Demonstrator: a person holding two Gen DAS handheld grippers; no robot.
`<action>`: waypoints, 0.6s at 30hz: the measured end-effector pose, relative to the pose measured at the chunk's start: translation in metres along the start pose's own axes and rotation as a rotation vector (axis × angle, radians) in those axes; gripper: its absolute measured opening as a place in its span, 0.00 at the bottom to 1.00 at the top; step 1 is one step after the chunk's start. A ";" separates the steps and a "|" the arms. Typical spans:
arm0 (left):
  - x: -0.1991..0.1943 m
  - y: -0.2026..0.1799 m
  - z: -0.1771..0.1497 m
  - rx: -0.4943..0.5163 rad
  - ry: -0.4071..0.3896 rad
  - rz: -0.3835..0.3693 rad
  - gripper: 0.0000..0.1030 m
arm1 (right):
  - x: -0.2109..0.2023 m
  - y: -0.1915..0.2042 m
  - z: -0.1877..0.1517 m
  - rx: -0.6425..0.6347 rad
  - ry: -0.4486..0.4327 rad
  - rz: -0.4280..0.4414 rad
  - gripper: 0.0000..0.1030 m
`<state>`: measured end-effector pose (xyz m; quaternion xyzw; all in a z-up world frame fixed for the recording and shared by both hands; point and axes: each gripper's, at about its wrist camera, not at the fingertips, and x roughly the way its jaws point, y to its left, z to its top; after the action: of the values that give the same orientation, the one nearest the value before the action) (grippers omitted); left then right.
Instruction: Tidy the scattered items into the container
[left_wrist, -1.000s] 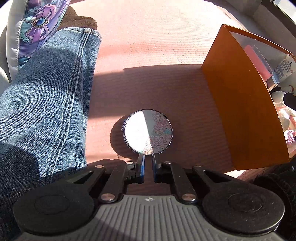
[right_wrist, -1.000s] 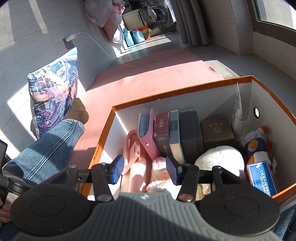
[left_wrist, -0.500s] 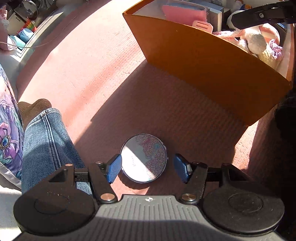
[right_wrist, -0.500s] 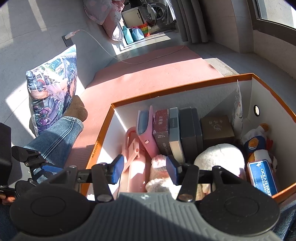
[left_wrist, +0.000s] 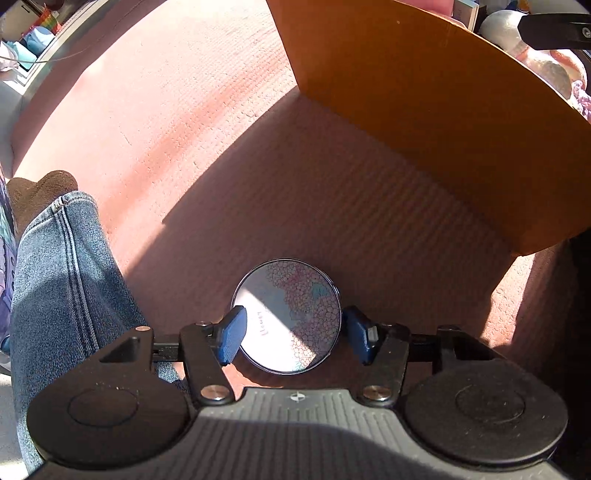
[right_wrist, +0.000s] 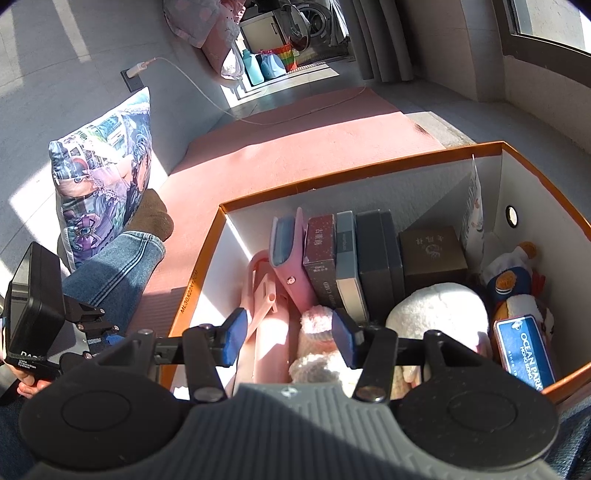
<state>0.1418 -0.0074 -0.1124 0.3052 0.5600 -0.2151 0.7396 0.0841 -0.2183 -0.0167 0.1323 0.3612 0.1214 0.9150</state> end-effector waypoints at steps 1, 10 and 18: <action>-0.004 0.000 0.000 -0.003 -0.009 -0.010 0.48 | 0.000 0.000 0.000 0.002 0.000 0.000 0.52; -0.028 0.017 -0.001 -0.006 -0.047 0.087 0.24 | 0.000 -0.001 0.000 0.004 0.002 0.000 0.52; -0.029 0.030 0.006 -0.053 -0.084 0.224 0.16 | 0.001 -0.001 0.001 0.002 0.004 -0.005 0.52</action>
<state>0.1574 0.0088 -0.0767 0.3371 0.4965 -0.1290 0.7894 0.0849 -0.2187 -0.0168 0.1324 0.3636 0.1192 0.9144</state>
